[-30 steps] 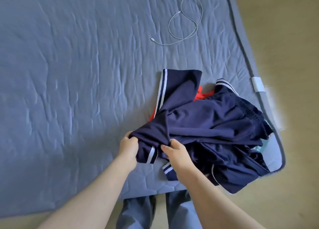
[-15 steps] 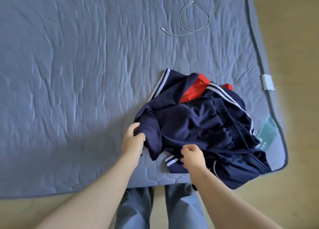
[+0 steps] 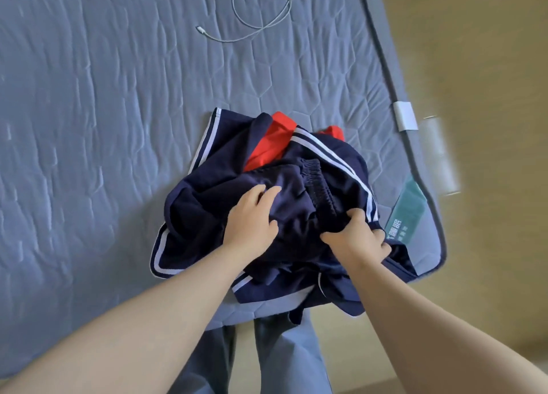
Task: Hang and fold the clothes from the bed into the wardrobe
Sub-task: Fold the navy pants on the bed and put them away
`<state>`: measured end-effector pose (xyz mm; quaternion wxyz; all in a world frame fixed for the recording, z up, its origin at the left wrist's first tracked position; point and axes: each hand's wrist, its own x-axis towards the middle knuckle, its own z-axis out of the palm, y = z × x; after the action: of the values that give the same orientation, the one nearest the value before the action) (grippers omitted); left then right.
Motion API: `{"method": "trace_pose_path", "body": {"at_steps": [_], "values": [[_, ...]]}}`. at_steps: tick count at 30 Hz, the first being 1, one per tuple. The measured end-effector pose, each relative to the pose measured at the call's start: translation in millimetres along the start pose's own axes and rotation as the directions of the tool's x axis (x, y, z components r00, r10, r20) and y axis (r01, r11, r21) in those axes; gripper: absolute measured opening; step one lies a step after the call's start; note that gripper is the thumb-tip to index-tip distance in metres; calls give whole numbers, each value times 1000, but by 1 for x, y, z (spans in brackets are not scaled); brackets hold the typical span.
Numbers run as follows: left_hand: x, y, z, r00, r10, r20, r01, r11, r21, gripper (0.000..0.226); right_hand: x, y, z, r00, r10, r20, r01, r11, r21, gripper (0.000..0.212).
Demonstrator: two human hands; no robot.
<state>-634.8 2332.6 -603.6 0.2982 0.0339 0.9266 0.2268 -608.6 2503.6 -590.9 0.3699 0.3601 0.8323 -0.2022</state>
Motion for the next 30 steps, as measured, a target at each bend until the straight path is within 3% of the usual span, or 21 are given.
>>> {"method": "trace_pose_path", "body": {"at_steps": [4,7,10,12,15,17,20,23,26,30], "values": [[8,19,-6,961,271,55,-275,909,315,77,-12,1,9,968,-245,-43,236,959,-159,17],[11,26,-17,896,374,238,-443,728,524,82,-26,-2,14,901,-425,-82,405,894,-191,11],[9,26,-35,863,418,283,-501,640,583,53,-40,-3,17,840,-534,-97,507,836,-209,15],[2,23,-51,803,538,255,-563,546,621,38,-53,-7,15,823,-551,-139,514,825,-234,22],[-16,14,-80,765,605,221,-588,517,621,35,-74,-21,6,795,-568,-213,502,813,-296,29],[-30,-2,-103,734,655,179,-595,494,634,32,-95,-42,2,738,-624,-256,522,769,-369,30],[-54,-16,-145,751,635,181,-595,534,600,21,-131,-71,4,610,-715,-342,535,689,-489,38],[-72,-31,-185,876,439,202,-468,669,577,8,-163,-98,6,550,-730,-406,531,681,-505,42],[-104,-49,-243,935,349,68,-329,777,537,12,-209,-138,-3,487,-750,-448,551,662,-509,37],[-150,-59,-324,929,359,-90,-255,797,548,21,-274,-189,-38,449,-785,-427,600,619,-507,20]]}}
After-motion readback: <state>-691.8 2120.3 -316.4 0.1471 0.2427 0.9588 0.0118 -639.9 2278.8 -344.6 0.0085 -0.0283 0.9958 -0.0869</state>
